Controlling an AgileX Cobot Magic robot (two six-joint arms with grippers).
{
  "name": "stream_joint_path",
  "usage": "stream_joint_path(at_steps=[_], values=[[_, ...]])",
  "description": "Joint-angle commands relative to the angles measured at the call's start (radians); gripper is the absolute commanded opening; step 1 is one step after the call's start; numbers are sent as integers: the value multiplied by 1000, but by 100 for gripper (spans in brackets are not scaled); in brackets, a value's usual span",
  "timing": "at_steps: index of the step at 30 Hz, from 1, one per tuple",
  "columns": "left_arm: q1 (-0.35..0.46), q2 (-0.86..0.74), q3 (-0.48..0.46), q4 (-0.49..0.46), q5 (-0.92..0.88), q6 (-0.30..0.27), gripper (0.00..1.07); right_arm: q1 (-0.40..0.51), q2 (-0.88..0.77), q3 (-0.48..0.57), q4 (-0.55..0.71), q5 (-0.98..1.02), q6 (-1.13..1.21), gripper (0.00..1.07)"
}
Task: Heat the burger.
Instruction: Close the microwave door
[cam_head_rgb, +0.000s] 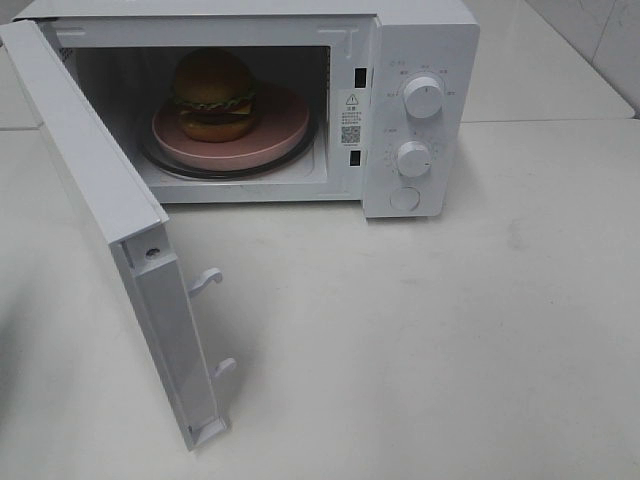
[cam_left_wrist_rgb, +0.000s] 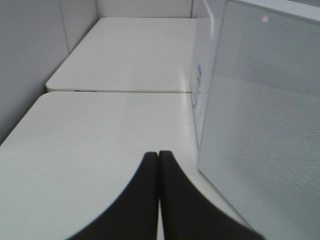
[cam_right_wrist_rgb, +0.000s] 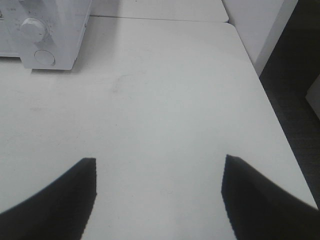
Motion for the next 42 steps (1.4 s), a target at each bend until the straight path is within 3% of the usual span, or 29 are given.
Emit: stream_joint_path(at_steps=[1, 6, 10, 12, 14, 16, 19, 21, 22, 23, 25, 26, 29, 34, 36, 39, 41, 42], values=[[-3, 59, 0, 99, -116, -64, 0, -9, -30, 1, -1, -11, 3, 68], [-3, 212, -5, 225, -327, -111, 0, -9, -30, 1, -1, -11, 3, 68], [-3, 273, -31, 282, -359, -148, 0, -9, -30, 1, -1, -11, 3, 68], [-4, 325, -71, 356, -360, -196, 0, -9, -30, 1, -1, -11, 3, 68], [-11, 334, -81, 372, -360, -200, 0, -9, -30, 1, -1, -11, 3, 68], [-93, 376, -120, 366, -357, -171, 0, -9, -30, 1, -1, -11, 3, 68], [-116, 388, -128, 354, -355, -159, 0, -9, -30, 1, -1, -11, 3, 68], [-200, 423, -151, 275, -350, -112, 0, -9, -30, 1, -1, -11, 3, 68], [-200, 423, -151, 275, -350, -112, 0, -9, -30, 1, -1, -11, 3, 68], [-248, 443, -164, 207, -350, -86, 0, -9, -30, 1, -1, -11, 3, 68], [-273, 451, -171, 174, -350, -74, 0, -9, -30, 1, -1, -11, 3, 68], [-318, 467, -183, 102, -350, -47, 0, -9, -30, 1, -1, -11, 3, 68], [-388, 489, -205, 8, -349, -5, 0, -9, -30, 1, -1, -11, 3, 68], [-462, 526, -245, -92, -347, 26, 0, -9, -30, 1, -1, -11, 3, 68], [-535, 578, -300, -185, -346, 50, 0, -9, -30, 1, -1, -11, 3, 68], [-554, 588, -312, -206, -345, 56, 0, -9, -30, 1, -1, -11, 3, 68], [-618, 634, -382, -303, -311, 93, 0, -9, -30, 1, -1, -11, 3, 68], [-618, 634, -382, -303, -311, 93, 0, -9, -30, 1, -1, -11, 3, 68]])
